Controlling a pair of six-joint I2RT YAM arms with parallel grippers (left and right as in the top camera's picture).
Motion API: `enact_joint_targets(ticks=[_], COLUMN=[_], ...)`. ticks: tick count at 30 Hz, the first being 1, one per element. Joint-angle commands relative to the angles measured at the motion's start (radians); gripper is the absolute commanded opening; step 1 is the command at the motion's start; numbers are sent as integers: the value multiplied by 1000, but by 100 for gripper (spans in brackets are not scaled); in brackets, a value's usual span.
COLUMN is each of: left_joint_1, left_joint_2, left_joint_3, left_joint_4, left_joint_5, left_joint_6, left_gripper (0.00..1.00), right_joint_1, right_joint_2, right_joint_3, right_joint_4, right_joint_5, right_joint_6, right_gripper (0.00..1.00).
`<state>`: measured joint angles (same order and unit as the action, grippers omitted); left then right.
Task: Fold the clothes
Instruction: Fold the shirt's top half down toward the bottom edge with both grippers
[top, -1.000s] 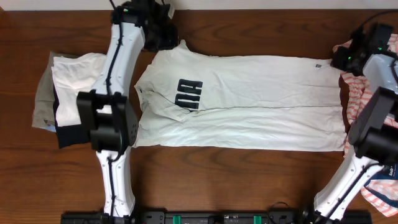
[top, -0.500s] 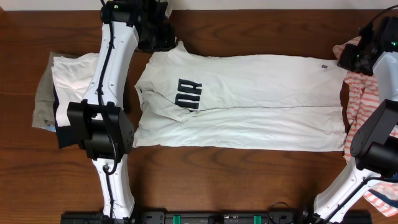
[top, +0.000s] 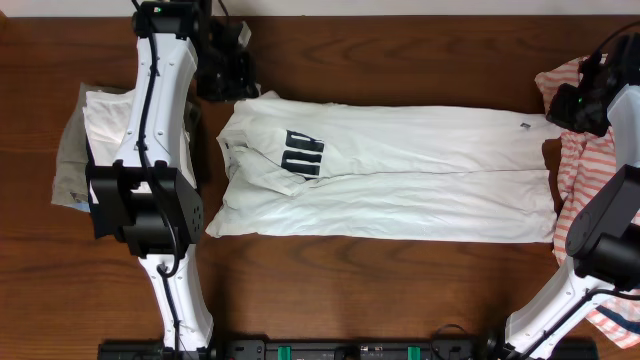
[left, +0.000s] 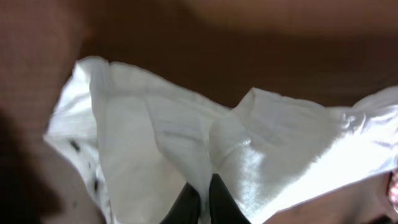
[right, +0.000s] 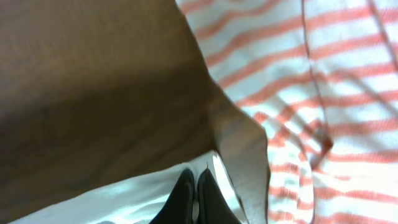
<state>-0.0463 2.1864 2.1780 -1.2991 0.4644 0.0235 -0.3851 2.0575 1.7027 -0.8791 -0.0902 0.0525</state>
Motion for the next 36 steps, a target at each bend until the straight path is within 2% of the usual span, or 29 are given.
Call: enact_joint_targets(ticks=[1,10,16,26,36], left_joint_1=[-10,-16,-17,-34,-86], left_joint_2=[-11,-11,-11,-11,-10], left_joint_3=[19,19,19,17,-67], left_joint_4=[-53,-159,-245,-373,-390], left_joint_5=[0,0,79,78,77], left_joint_6=[10,10,29,29,29], left_gripper=[6,6,6,6,6], right_joint_1=[-29,-29,-29,-29,-29], right_joint_2=[-37,-37,-37,-37,-37], right_joint_3=[6,5,5,5,5], right_joint_4=[-40,-143,-183,-227,-285], right_joint_5=[19,20,35,72,200], right_joint_6=[-5,-9,-9,-9,-9], right_gripper=[1,1,1,1,1])
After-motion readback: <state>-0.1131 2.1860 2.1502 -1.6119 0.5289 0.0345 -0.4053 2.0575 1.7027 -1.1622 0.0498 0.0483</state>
